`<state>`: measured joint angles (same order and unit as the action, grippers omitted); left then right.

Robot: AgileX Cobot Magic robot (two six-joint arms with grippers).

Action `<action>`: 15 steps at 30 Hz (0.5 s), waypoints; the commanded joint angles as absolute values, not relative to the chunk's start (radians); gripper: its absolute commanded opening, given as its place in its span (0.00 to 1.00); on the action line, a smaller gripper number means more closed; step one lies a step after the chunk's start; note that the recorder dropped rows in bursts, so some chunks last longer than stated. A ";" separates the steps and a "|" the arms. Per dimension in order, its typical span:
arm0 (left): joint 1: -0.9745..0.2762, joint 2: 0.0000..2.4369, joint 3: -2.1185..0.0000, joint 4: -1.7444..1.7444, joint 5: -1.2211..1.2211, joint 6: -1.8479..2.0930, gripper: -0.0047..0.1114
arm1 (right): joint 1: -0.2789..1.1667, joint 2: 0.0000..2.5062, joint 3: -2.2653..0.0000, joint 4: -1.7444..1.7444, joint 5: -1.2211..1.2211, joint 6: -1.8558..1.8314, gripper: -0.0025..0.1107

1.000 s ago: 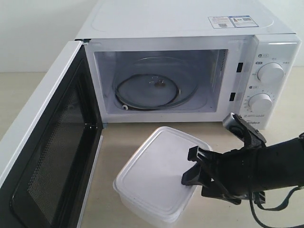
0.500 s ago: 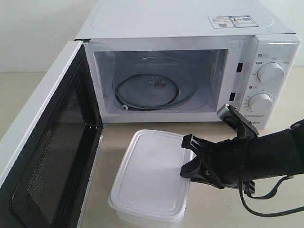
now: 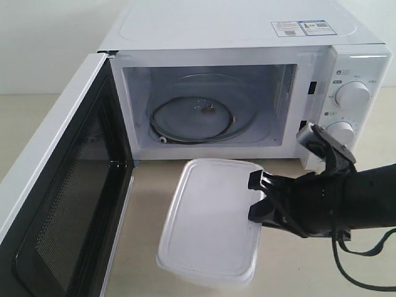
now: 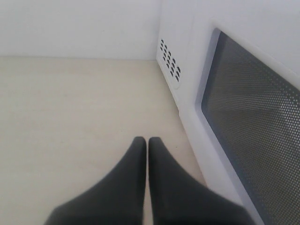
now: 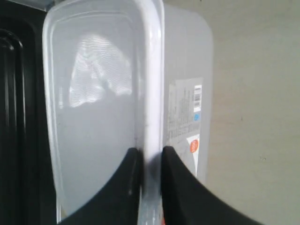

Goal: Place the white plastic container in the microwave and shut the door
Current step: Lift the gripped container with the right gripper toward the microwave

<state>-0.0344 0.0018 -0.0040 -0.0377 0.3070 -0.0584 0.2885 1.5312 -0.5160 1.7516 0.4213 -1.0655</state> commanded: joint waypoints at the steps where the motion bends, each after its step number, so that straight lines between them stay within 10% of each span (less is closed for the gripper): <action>1: -0.031 0.000 0.000 -0.038 0.307 -0.060 0.07 | 0.289 1.405 -0.488 1.744 0.412 -1.068 0.02; 15: -0.031 0.000 0.000 -0.038 0.307 -0.060 0.07 | 0.289 1.091 -0.373 1.744 0.313 -0.928 0.02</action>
